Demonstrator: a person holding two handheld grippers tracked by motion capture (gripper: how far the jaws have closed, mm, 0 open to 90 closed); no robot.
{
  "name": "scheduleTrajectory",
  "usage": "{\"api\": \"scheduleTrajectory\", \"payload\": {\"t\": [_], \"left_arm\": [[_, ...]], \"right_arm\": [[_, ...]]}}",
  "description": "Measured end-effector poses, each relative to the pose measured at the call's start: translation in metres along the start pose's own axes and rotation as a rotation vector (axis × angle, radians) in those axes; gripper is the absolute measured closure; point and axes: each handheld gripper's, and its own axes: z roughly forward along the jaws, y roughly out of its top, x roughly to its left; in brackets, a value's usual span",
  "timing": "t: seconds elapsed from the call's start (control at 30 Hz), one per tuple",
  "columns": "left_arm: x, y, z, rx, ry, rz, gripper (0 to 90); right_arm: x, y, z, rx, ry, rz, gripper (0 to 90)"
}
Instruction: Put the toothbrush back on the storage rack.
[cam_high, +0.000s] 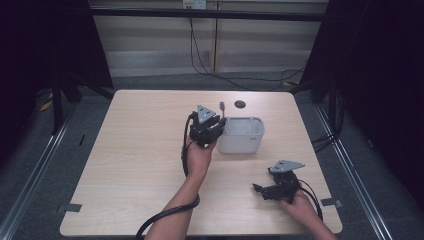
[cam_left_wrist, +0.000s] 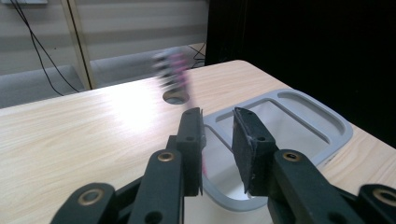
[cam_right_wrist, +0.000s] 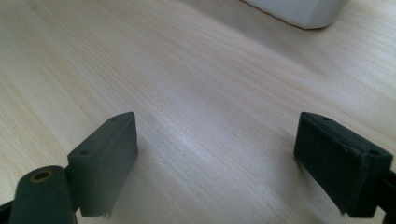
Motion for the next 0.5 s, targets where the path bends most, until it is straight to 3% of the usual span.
{"api": "scheduleTrajectory", "payload": {"t": [0.2, 0.5], "left_arm": [[0.002, -0.001, -0.003, 0.007, -0.006, -0.01, 67.0], [0.01, 0.0, -0.014, 0.016, -0.013, -0.005, 49.1]], "right_arm": [[0.0, 0.0, 0.0, 0.002, -0.002, 0.0, 13.1], [0.0, 0.0, 0.0, 0.0, 0.0, 0.0, 13.1]]}}
